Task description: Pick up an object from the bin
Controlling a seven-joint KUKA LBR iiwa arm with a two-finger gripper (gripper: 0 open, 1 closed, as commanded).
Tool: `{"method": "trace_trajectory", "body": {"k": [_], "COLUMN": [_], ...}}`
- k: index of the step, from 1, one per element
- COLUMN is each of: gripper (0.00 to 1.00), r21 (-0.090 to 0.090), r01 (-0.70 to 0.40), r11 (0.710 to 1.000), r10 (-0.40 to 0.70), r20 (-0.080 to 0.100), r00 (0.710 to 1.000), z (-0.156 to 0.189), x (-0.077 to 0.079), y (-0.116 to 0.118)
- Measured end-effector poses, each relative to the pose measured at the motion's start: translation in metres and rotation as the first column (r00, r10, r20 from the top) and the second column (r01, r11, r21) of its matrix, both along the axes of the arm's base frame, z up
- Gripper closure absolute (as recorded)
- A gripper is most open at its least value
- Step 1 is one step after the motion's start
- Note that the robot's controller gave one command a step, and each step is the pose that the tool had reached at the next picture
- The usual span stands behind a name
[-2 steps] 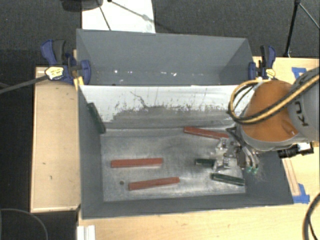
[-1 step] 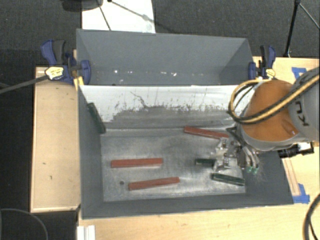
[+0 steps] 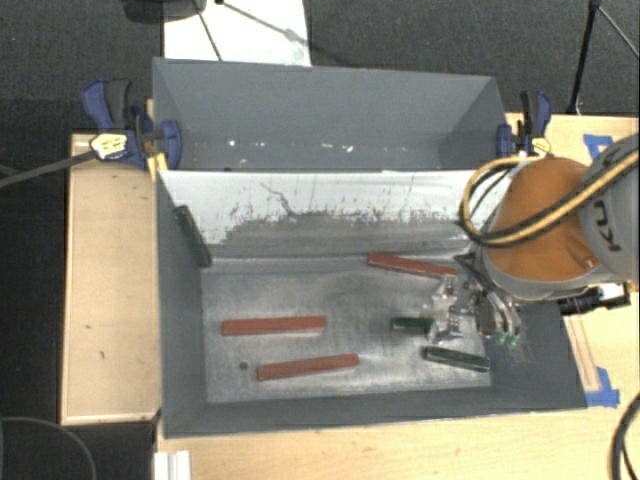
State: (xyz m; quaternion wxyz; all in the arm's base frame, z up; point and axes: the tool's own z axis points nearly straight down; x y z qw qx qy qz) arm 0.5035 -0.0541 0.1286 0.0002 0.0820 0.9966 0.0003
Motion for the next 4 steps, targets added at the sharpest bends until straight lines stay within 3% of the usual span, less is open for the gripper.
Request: {"method": "trace_trajectory", "body": {"k": [4], "gripper": [1.0], "r21": [0.0], "r01": [-0.009], "r11": [1.0], "r10": [0.009], "r20": [0.003], "r00": [1.0], "z": [0.037], "x": [0.001], "y": [0.0]}}
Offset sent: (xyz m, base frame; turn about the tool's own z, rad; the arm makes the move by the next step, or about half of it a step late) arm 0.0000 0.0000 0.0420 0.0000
